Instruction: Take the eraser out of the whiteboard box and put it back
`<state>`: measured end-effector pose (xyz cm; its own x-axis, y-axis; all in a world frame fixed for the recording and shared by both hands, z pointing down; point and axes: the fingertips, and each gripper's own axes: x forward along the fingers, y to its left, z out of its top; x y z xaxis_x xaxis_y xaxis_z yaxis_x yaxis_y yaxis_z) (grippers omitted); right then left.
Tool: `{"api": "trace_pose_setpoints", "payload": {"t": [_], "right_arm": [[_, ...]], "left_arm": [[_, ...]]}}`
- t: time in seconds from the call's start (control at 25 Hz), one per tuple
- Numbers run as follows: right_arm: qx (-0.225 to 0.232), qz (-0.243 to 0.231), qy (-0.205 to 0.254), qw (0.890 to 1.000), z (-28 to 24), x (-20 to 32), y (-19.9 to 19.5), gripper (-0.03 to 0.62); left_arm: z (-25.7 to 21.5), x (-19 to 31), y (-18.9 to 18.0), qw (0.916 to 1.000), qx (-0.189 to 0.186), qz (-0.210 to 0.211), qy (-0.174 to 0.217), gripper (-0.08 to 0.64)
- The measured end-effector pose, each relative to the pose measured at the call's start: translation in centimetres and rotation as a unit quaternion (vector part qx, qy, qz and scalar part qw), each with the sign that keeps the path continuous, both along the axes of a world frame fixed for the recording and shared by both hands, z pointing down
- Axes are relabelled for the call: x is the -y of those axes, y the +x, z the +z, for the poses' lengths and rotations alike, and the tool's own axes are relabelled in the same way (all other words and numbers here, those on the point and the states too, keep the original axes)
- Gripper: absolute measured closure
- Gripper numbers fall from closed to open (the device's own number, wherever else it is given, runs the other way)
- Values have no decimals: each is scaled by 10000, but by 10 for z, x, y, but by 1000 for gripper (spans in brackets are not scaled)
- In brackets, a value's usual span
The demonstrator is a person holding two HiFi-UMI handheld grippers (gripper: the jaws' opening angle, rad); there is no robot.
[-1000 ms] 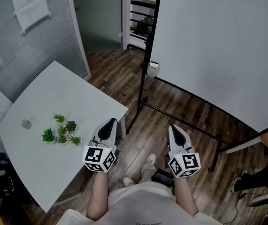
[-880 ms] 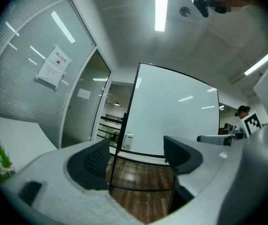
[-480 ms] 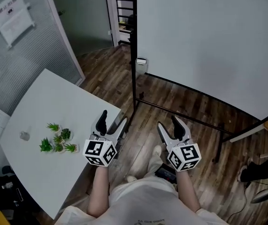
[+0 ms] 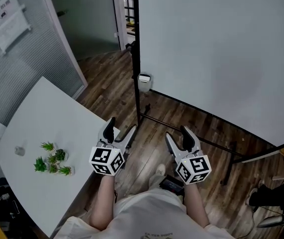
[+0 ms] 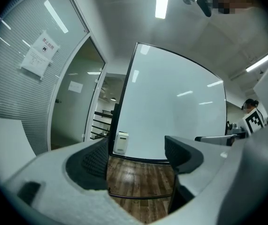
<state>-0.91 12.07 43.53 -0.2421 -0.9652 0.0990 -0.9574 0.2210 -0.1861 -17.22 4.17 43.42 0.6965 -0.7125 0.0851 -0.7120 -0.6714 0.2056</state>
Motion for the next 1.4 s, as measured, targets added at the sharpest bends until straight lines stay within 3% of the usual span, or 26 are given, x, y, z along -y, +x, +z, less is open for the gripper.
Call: {"api": "trace_pose_setpoints", "payload": {"t": [0.32,0.72,1.04,1.4], "right_arm": [[114,-341,-58,9993,0,72,28,327],[64,-835,-104,9964,-12,127,69,325],[255,-1074,-82,9939,-9,143,86,322],[344,-1393,-129,9896,1,149,69,322]], "left_arm": [[-9,70,37,9996,65,-247,133,199],[-19,129,97,9988,144,-451,96,209],[-14,136,108,9971,306,-690,69,212],[-11,133,104,9958,401,-824,77,216]]}}
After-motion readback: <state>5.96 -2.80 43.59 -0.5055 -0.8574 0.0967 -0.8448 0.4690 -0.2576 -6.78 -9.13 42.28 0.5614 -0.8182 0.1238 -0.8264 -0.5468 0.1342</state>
